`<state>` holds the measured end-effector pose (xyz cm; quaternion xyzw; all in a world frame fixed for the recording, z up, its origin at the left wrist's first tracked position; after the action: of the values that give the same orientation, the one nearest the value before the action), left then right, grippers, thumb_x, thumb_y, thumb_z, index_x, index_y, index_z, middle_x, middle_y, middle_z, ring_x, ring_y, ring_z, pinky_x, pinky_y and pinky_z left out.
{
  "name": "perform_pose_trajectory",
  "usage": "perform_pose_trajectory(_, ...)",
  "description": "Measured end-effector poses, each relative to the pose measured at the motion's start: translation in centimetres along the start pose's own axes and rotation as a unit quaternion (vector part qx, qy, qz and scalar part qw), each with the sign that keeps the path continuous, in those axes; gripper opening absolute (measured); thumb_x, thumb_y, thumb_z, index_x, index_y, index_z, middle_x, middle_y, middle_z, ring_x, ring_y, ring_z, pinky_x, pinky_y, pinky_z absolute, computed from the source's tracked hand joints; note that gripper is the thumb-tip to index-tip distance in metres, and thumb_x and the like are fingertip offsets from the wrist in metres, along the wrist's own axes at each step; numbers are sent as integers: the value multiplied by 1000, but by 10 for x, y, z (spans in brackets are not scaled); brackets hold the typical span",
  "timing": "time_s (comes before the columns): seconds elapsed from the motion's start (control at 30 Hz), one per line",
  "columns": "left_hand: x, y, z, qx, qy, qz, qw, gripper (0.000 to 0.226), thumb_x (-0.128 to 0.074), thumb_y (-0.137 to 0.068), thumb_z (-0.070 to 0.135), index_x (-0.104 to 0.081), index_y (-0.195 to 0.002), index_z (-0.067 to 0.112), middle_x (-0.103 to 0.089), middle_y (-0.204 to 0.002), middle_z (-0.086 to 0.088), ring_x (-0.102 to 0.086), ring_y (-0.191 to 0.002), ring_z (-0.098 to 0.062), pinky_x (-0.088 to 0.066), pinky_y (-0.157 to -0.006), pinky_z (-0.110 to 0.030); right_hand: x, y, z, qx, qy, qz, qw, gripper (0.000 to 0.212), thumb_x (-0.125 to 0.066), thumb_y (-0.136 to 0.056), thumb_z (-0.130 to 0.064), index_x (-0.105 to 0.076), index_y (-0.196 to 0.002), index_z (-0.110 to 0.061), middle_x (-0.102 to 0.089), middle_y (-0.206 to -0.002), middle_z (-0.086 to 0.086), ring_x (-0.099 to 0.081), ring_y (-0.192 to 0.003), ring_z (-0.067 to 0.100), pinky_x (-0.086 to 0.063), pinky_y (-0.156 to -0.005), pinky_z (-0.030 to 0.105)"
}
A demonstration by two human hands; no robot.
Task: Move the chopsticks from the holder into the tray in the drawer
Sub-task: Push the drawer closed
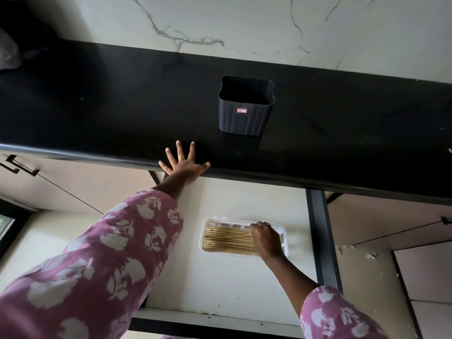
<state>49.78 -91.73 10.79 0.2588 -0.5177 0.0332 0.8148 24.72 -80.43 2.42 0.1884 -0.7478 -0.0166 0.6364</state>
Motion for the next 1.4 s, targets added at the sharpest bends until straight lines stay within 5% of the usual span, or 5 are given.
perform_pose_trajectory(0.23,-53,50,-31,-120,81,173,974,67,-42,-98,29,-4,-151,14,9,-159,-1,12,-146,-20,9,-115,-37,4,29,32,-185,-102,145,967,22,-53,-89,-1,-63,-109,0,-68,-106,18,-61,-103,35,-55,-73,40)
perform_pose_trajectory(0.43,-111,93,-56,-57,111,71,990,59,-39,-97,6,-15,-150,11,-11,-158,-9,-15,-145,-24,-15,-116,-30,1,40,32,-322,-178,144,918,17,-52,-93,-7,-61,-106,0,-69,-101,22,-63,-96,40,-53,-70,41)
perform_pose_trajectory(0.57,-121,105,-61,19,80,1,997,29,-42,-94,18,-63,-111,8,-63,-114,-22,-59,-103,-39,-47,-81,-36,-4,42,33,-369,-211,118,897,20,-49,-93,-6,-65,-102,2,-68,-100,25,-62,-97,42,-53,-74,42)
perform_pose_trajectory(1.2,-127,126,-72,73,154,-47,984,37,-47,-86,8,-66,-117,16,-62,-121,-13,-57,-110,-34,-45,-82,-29,-4,60,38,-388,-275,134,869,19,-46,-86,6,-63,-78,7,-66,-96,30,-57,-92,43,-36,-61,32)
perform_pose_trajectory(1.4,-116,144,-76,95,182,-6,979,21,-43,-79,2,-58,-65,7,-52,-72,-11,-56,-78,-36,-40,-62,-31,-1,95,25,-432,-270,205,836,24,-41,-92,1,-64,-94,8,-66,-101,29,-60,-97,43,-50,-75,41)
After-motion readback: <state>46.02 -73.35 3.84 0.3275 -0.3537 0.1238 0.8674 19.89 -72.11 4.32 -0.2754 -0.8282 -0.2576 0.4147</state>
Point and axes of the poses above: each hand's wrist, its own y-axis away from the middle knuckle, its own x-axis out of the back of the hand, z = x × y, the point moved 1 cm from there along -y, towards the middle knuckle
